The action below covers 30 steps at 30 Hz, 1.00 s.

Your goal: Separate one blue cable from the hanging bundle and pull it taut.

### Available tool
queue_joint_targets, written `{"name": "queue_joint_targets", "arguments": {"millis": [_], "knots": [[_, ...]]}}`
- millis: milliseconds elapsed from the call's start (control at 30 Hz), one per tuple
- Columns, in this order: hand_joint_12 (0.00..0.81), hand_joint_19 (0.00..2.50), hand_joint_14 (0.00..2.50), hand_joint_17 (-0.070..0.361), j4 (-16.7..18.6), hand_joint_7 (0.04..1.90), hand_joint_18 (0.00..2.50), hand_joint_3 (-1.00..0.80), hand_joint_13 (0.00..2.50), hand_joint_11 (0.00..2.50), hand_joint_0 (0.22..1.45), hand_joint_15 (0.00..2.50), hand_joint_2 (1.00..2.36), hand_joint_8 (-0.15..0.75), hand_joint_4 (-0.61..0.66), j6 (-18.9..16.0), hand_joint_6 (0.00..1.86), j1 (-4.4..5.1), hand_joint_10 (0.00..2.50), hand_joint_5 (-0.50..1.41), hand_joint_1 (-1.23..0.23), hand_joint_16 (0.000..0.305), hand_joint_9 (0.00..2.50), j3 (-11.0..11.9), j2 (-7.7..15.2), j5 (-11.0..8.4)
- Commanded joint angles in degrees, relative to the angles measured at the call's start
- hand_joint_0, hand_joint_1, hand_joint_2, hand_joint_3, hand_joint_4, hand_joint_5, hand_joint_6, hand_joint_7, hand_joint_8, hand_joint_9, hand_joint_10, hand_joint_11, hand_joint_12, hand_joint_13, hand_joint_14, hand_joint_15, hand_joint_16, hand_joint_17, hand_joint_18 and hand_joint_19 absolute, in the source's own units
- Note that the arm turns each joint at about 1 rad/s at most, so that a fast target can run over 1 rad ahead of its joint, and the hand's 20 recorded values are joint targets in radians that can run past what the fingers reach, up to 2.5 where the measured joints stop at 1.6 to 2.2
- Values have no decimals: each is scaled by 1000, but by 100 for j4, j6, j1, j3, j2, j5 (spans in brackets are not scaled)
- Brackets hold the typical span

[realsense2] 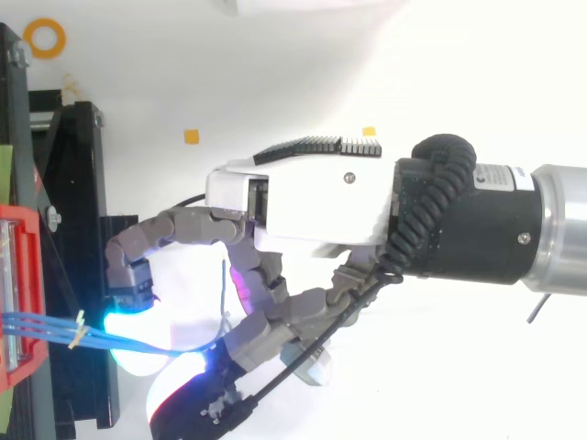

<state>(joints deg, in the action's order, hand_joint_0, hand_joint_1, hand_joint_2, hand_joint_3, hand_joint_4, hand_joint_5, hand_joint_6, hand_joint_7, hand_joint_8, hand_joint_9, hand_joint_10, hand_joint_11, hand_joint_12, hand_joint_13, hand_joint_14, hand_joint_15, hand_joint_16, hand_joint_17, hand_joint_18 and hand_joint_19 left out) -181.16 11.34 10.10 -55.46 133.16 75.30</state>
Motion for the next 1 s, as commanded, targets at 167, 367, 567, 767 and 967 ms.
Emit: {"name": "queue_joint_targets", "arguments": {"millis": [167, 367, 567, 767, 967], "knots": [[353, 873, 25, 102, -7, 1205, 1232, -479, 1771, 511, 749, 1175, 1001, 193, 110, 0, 505, 0, 21, 137, -846, 45, 2081, 0, -1, 2], [353, 874, 24, 103, -7, 1209, 1236, -490, 1786, 531, 729, 1178, 1001, 188, 133, 0, 505, 0, 22, 135, -786, 46, 2091, 0, -1, 2], [345, 872, 24, 104, -7, 1204, 1240, -500, 1791, 525, 707, 1182, 1000, 195, 138, 0, 505, 0, 24, 135, -770, 46, 2091, 0, -1, 2], [349, 870, 24, 104, -7, 1206, 1240, -500, 1794, 532, 712, 1174, 1000, 205, 144, -53, 505, 0, 24, 134, -781, 46, 2099, 0, -1, 2], [347, 871, 24, 104, -7, 1193, 1236, -500, 1800, 535, 712, 1185, 1000, 192, 141, -132, 505, 0, 22, 134, -775, 46, 2101, 0, -1, 2]]}}
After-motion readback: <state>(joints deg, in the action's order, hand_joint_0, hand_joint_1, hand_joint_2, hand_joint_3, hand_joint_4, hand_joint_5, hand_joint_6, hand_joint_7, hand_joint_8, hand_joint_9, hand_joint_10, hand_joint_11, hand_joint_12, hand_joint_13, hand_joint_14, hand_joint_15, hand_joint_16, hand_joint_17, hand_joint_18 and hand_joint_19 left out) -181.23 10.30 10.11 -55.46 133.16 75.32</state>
